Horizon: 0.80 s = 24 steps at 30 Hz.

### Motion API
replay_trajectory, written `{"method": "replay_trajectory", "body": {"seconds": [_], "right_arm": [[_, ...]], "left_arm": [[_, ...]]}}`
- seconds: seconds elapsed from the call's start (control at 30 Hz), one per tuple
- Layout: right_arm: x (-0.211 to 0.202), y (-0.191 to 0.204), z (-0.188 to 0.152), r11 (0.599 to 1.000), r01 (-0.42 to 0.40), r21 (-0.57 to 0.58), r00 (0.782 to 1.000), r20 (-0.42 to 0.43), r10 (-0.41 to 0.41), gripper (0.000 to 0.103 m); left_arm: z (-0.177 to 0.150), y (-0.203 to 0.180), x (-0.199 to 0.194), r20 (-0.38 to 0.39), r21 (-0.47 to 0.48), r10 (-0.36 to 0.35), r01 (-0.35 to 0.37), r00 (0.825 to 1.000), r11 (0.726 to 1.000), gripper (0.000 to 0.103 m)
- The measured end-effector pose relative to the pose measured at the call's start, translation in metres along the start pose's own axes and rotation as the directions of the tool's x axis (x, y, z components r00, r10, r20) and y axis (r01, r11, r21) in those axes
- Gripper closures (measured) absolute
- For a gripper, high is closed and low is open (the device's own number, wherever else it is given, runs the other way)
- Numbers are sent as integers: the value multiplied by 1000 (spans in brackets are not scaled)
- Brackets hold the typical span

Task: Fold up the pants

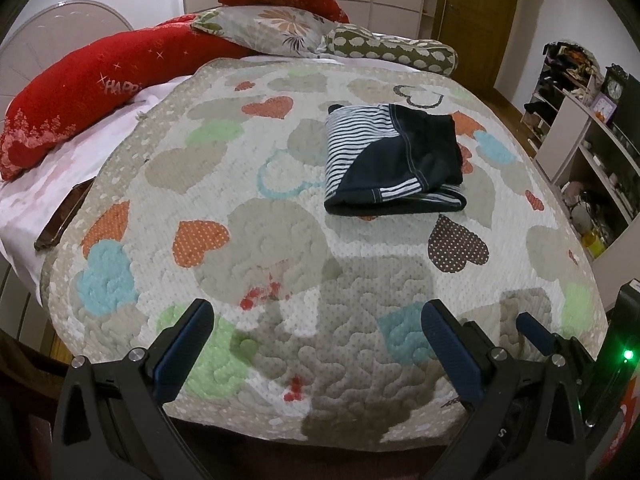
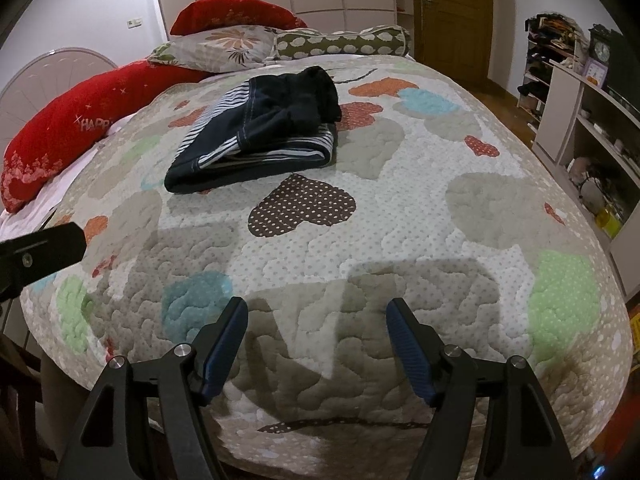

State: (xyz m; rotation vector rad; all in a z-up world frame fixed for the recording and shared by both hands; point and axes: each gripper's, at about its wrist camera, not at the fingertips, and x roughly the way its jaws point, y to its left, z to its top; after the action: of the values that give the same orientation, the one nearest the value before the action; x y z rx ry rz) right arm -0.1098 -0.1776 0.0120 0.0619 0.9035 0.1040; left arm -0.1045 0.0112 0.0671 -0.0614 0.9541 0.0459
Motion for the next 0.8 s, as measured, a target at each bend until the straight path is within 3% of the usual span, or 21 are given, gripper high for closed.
{"method": "replay_trajectory", "body": {"seconds": [0.8], "right_arm": [[3,-4,-2,1000,13,12,1000,-3,-13,25]], "left_arm": [[-5,1,8,-22,-9,-5,5,1000,1000,0]]}}
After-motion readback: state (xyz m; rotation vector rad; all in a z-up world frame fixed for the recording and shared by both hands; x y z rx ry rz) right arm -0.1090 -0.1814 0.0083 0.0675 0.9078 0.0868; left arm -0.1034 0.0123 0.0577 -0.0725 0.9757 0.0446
